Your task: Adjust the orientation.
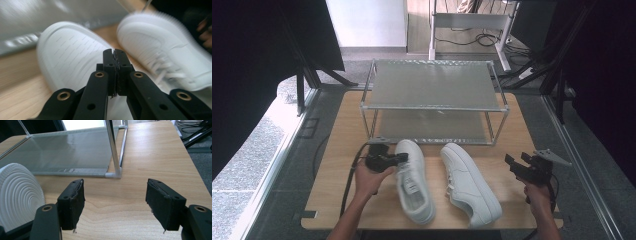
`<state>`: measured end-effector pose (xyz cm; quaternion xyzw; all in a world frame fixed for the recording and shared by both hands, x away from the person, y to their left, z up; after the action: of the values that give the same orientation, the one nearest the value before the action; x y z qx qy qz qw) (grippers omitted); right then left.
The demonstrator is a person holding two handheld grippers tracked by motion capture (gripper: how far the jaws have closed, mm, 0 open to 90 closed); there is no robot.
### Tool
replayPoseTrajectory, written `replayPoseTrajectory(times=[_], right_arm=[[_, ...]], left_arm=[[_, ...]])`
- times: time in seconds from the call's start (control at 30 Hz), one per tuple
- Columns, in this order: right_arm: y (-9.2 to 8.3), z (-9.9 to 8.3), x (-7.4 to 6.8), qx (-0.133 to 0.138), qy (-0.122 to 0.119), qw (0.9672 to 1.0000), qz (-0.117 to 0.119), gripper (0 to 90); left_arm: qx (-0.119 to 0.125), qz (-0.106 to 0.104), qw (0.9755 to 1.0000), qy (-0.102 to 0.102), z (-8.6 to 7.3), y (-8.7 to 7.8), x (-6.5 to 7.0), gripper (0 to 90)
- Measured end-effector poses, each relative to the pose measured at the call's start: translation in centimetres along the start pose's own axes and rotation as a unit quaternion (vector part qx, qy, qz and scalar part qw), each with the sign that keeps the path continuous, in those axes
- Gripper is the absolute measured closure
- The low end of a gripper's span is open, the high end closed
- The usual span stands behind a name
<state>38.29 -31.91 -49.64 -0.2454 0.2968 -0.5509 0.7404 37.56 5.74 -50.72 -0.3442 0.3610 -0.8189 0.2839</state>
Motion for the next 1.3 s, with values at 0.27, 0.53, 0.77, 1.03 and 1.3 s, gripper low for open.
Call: replayPoseTrajectory(times=[0.27,0.53,0.77,1.03,1.3], right_arm=[[0.0,0.0,0.3,0.002,0.003,1.0000,-0.002,31.5],[-0.2,0.1,0.2,0.004,0.004,1.0000,-0.003,31.5],[0.0,-0.1,0.1,-0.001,0.002,1.0000,-0.004,31.5],[-0.1,-0.3,0.1,-0.001,0.003,1.0000,-0.005,31.5],[0.1,-0.4,0.0,-0.004,0.001,1.0000,-0.006,31.5]], left_arm=[[0.005,-0.024,0.9996,-0.015,1.3,0.9,0.2,89.9],[0.034,-0.026,0.9989,0.018,1.0,-2.1,2.6,89.9],[0.021,-0.040,0.9980,0.045,-1.2,-2.0,5.4,89.9],[0.017,-0.044,0.9976,0.050,-2.8,-2.2,6.8,89.9],[0.001,-0.052,0.9964,0.067,-4.0,-1.3,8.6,89.9]])
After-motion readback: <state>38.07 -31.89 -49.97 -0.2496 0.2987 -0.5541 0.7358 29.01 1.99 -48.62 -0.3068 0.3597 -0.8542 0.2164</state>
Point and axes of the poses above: each handheld gripper's, and its own axes: y roughly forward along the jaws, z roughly out of its top, x roughly to its right, the point moved 9 cm from there along y, roughly forward along the jaws, and after that the axes turned 15 degrees about -x, right-handed, at the moved point
